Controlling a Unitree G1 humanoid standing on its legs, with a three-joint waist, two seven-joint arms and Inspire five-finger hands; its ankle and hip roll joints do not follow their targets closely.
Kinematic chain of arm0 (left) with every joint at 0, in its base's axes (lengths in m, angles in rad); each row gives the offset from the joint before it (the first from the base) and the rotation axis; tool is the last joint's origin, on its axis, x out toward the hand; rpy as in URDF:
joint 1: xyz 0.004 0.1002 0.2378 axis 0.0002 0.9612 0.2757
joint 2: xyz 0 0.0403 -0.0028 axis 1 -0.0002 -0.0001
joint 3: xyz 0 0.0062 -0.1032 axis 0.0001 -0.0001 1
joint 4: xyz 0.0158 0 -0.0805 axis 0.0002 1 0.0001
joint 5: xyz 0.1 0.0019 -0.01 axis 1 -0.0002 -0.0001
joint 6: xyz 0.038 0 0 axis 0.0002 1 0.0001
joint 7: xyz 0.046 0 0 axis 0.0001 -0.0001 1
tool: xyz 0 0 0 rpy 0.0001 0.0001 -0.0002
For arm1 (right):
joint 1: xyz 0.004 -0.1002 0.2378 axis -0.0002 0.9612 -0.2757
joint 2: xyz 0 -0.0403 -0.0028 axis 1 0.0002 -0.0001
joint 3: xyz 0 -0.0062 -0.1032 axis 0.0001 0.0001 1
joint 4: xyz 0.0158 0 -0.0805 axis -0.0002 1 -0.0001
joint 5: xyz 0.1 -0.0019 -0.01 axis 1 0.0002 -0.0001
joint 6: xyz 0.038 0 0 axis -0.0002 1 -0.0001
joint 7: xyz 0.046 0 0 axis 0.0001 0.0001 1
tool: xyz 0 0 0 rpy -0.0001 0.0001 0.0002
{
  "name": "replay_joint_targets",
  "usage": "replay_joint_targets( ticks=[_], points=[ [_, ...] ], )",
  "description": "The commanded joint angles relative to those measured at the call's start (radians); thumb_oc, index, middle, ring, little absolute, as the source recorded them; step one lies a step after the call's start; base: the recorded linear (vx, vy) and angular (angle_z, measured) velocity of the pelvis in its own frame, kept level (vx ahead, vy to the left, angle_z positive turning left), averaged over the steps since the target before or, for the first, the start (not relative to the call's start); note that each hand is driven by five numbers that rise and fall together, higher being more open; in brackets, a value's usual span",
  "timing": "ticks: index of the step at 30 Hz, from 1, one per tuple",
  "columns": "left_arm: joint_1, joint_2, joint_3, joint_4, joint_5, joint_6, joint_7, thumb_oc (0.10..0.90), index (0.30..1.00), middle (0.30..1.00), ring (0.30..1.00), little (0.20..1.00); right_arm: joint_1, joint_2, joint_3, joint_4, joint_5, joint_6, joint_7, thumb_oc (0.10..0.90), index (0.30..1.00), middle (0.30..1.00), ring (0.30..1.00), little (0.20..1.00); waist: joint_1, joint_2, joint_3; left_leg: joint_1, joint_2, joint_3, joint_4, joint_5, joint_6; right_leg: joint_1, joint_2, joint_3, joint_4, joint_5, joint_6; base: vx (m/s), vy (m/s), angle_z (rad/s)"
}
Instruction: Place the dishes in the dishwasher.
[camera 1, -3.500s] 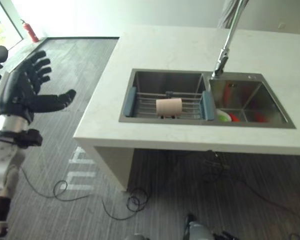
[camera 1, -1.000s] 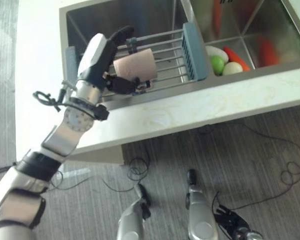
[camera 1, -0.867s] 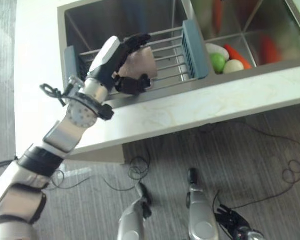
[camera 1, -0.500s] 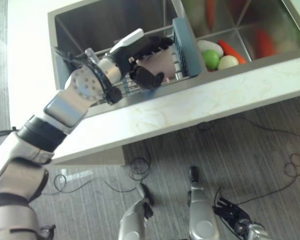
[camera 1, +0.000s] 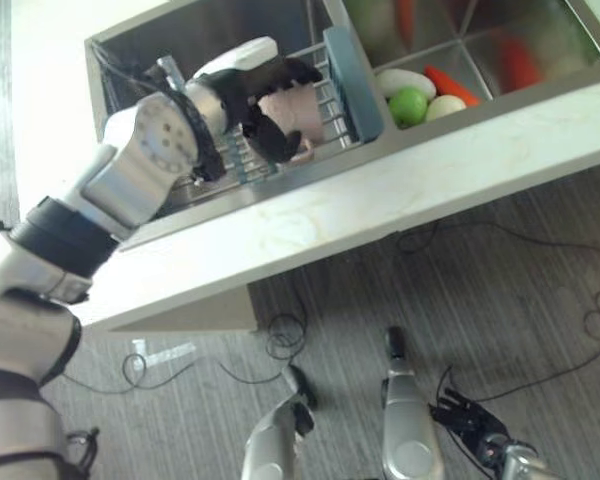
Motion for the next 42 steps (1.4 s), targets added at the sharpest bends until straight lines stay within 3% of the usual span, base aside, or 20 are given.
replay_joint_targets(
  ticks=[1, 10, 13, 19, 23, 28, 38, 39, 42],
  points=[
    [0.034, 0.078, -0.054, 0.008, 0.002, 0.034, -0.199, 0.800, 0.900, 0.900, 0.900, 0.900, 0.020, -0.008, 0.006, -0.046, 0.027, -0.014, 0.027, 0.800, 0.900, 0.900, 0.900, 0.900, 0.004, -0.020, 0.005, -0.057, 0.006, -0.077, 0.115, -0.098, -0.011, -0.037, -0.044, -0.037, 0.137, -0.159, 0.090, 0.00, 0.000, 0.00],
    [0.104, 0.015, -0.047, 0.038, -0.146, 0.080, -0.300, 0.800, 0.900, 0.900, 0.900, 0.900, -0.017, -0.011, 0.012, -0.027, 0.039, -0.011, 0.037, 0.800, 0.900, 0.900, 0.900, 0.900, 0.009, -0.023, 0.025, -0.063, 0.007, -0.076, 0.115, -0.092, -0.008, -0.046, -0.039, -0.040, 0.137, -0.155, 0.088, 0.00, 0.000, 0.00],
    [0.130, 0.004, -0.047, 0.069, -0.088, 0.140, -0.356, 0.800, 0.900, 0.900, 0.900, 0.900, -0.027, -0.013, 0.016, -0.029, 0.047, -0.012, 0.034, 0.800, 0.900, 0.900, 0.900, 0.900, 0.010, -0.021, 0.031, -0.066, 0.007, -0.077, 0.115, -0.089, -0.009, -0.050, -0.038, -0.040, 0.137, -0.152, 0.087, 0.00, 0.000, 0.00],
    [0.130, 0.008, -0.077, 0.164, 0.052, 0.143, -0.423, 0.800, 0.900, 0.900, 0.900, 0.900, -0.044, -0.016, 0.022, -0.022, 0.069, -0.022, 0.047, 0.800, 0.900, 0.900, 0.900, 0.900, 0.013, -0.021, 0.040, -0.072, 0.010, -0.080, 0.115, -0.089, -0.010, -0.054, -0.039, -0.045, 0.137, -0.154, 0.089, 0.00, 0.000, 0.00],
    [0.120, 0.033, -0.102, 0.252, 0.165, 0.111, -0.506, 0.800, 0.900, 0.900, 0.900, 0.900, -0.043, -0.021, 0.030, -0.044, 0.085, -0.026, 0.049, 0.800, 0.900, 0.900, 0.900, 0.900, 0.014, -0.022, 0.044, -0.084, 0.012, -0.083, 0.115, -0.086, -0.010, -0.067, -0.036, -0.045, 0.137, -0.151, 0.089, 0.00, 0.000, 0.00],
    [0.106, 0.059, -0.118, 0.317, 0.188, 0.157, -0.564, 0.800, 0.900, 0.900, 0.900, 0.900, -0.039, -0.031, 0.033, -0.048, 0.093, -0.024, 0.055, 0.800, 0.900, 0.900, 0.900, 0.900, 0.018, -0.020, 0.044, -0.094, 0.013, -0.083, 0.115, -0.084, -0.008, -0.073, -0.036, -0.049, 0.137, -0.152, 0.090, 0.00, 0.000, 0.00],
    [0.068, 0.111, -0.105, 0.391, 0.208, 0.016, -0.419, 0.800, 0.900, 0.900, 0.900, 0.900, -0.027, -0.038, 0.039, -0.075, 0.105, -0.039, 0.054, 0.800, 0.900, 0.900, 0.900, 0.900, 0.024, -0.015, 0.044, -0.108, 0.013, -0.089, 0.115, -0.079, -0.008, -0.083, -0.036, -0.053, 0.137, -0.148, 0.090, 0.00, 0.009, -0.01],
    [0.055, 0.115, -0.112, 0.381, 0.207, -0.018, -0.377, 0.400, 0.300, 0.300, 0.300, 0.300, -0.026, -0.038, 0.041, -0.077, 0.106, -0.041, 0.056, 0.800, 0.900, 0.900, 0.900, 0.900, 0.025, -0.015, 0.044, -0.111, 0.013, -0.091, 0.115, -0.079, -0.008, -0.085, -0.035, -0.054, 0.137, -0.147, 0.089, -0.01, 0.016, 0.07],
    [-0.005, 0.116, -0.104, 0.298, 0.076, -0.075, -0.085, 0.400, 0.300, 0.300, 0.300, 0.300, -0.006, -0.031, 0.053, -0.087, 0.102, -0.056, 0.058, 0.800, 0.900, 0.900, 0.900, 0.900, 0.024, -0.024, 0.044, -0.103, 0.015, -0.095, 0.115, -0.082, -0.008, -0.073, -0.029, -0.058, 0.137, -0.152, 0.085, -0.01, 0.016, 0.14]
  ],
)
